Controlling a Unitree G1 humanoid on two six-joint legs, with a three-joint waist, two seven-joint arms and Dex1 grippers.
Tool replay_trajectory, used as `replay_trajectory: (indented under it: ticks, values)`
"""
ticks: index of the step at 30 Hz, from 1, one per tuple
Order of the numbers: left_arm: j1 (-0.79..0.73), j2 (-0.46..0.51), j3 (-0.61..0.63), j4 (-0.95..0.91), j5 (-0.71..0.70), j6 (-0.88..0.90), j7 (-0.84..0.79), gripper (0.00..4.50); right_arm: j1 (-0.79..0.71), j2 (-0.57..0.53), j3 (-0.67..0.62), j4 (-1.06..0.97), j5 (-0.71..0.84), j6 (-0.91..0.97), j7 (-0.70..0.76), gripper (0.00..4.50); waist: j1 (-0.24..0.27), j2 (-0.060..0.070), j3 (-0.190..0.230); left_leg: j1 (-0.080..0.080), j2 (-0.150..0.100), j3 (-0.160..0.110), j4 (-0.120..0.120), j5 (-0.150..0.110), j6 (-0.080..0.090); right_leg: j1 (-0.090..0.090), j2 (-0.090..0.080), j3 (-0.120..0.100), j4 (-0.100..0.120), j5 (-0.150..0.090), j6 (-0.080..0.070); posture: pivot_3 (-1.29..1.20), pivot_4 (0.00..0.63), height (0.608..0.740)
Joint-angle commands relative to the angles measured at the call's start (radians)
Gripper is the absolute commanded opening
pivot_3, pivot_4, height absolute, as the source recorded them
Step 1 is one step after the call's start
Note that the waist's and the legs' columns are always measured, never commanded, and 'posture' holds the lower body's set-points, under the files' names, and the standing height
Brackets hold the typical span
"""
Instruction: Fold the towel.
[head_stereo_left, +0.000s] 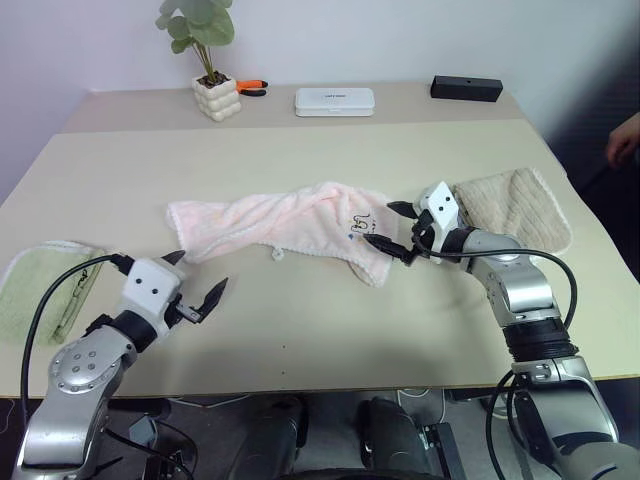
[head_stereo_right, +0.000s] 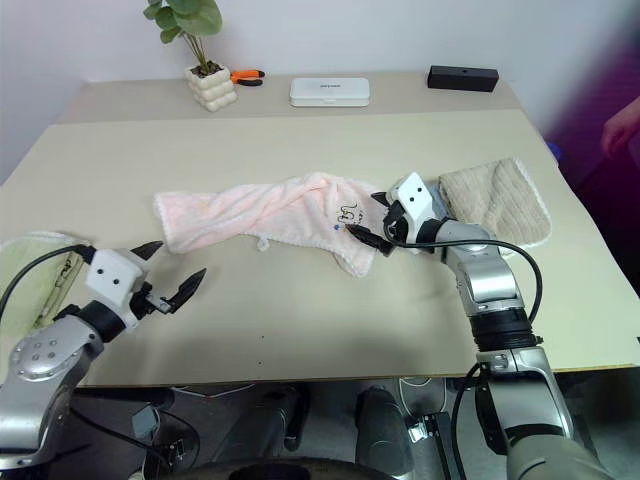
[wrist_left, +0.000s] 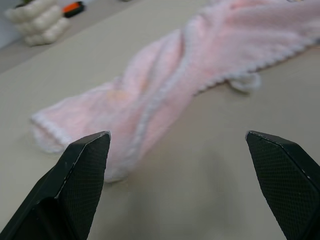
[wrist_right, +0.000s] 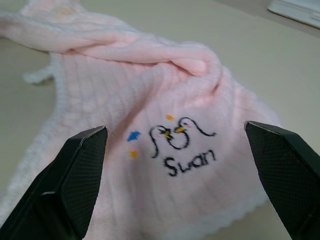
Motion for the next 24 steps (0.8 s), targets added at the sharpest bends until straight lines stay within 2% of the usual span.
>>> replay_trajectory:
  ticks: [1, 7, 13, 16, 23, 24]
  values:
    - [-0.029, 0.039, -0.018, 0.027, 0.065, -0.019, 0.002, 4.43, 0.011, 0.005, 0.001, -0.104, 0.027, 0.039, -0.007, 4.5, 0.0, 0.0, 0.0, 0.0, 0.0, 0.0, 0.0, 0.0, 0.0, 0.0, 0.0, 0.0, 0.0, 0.0, 0.0, 0.0, 0.15, 0.74]
    - [-0.202, 0.069, -0.102, 0.274, 0.18, -0.065, 0.023, 4.43, 0.065, 0.012, 0.0, -0.198, 0.021, 0.088, -0.05, 4.5, 0.004, 0.0, 0.0, 0.0, 0.0, 0.0, 0.0, 0.0, 0.0, -0.001, 0.001, 0.0, 0.0, 0.001, 0.001, 0.0, 0.15, 0.74]
    - [-0.297, 0.07, -0.134, 0.428, 0.196, -0.111, -0.002, 4.43, 0.099, 0.009, -0.012, -0.266, 0.028, 0.125, -0.09, 4.5, -0.002, 0.0, 0.0, 0.0, 0.0, 0.001, -0.001, -0.001, 0.001, -0.001, 0.003, 0.001, -0.001, 0.002, 0.004, 0.0, 0.15, 0.74]
    - [-0.337, 0.053, -0.141, 0.485, 0.168, -0.148, -0.035, 3.62, 0.105, 0.002, -0.015, -0.279, 0.032, 0.134, -0.098, 4.5, 0.0, 0.0, 0.0, 0.0, 0.001, 0.001, -0.001, -0.001, 0.001, -0.001, 0.002, 0.002, -0.001, 0.002, 0.004, 0.0, 0.15, 0.74]
    - [-0.363, 0.036, -0.134, 0.543, 0.145, -0.206, -0.073, 0.04, 0.068, -0.014, -0.014, -0.264, 0.029, 0.13, -0.102, 4.5, -0.004, 0.0, 0.0, 0.0, 0.001, 0.001, -0.001, -0.001, 0.001, -0.001, 0.002, 0.002, -0.001, 0.002, 0.004, 0.0, 0.15, 0.74]
    - [-0.354, 0.035, -0.121, 0.531, 0.132, -0.215, -0.077, 0.01, 0.053, -0.016, -0.009, -0.255, 0.024, 0.125, -0.1, 4.5, -0.004, 0.0, 0.0, 0.0, 0.001, 0.001, -0.001, -0.001, 0.001, -0.002, 0.002, 0.002, -0.001, 0.002, 0.004, 0.0, 0.15, 0.74]
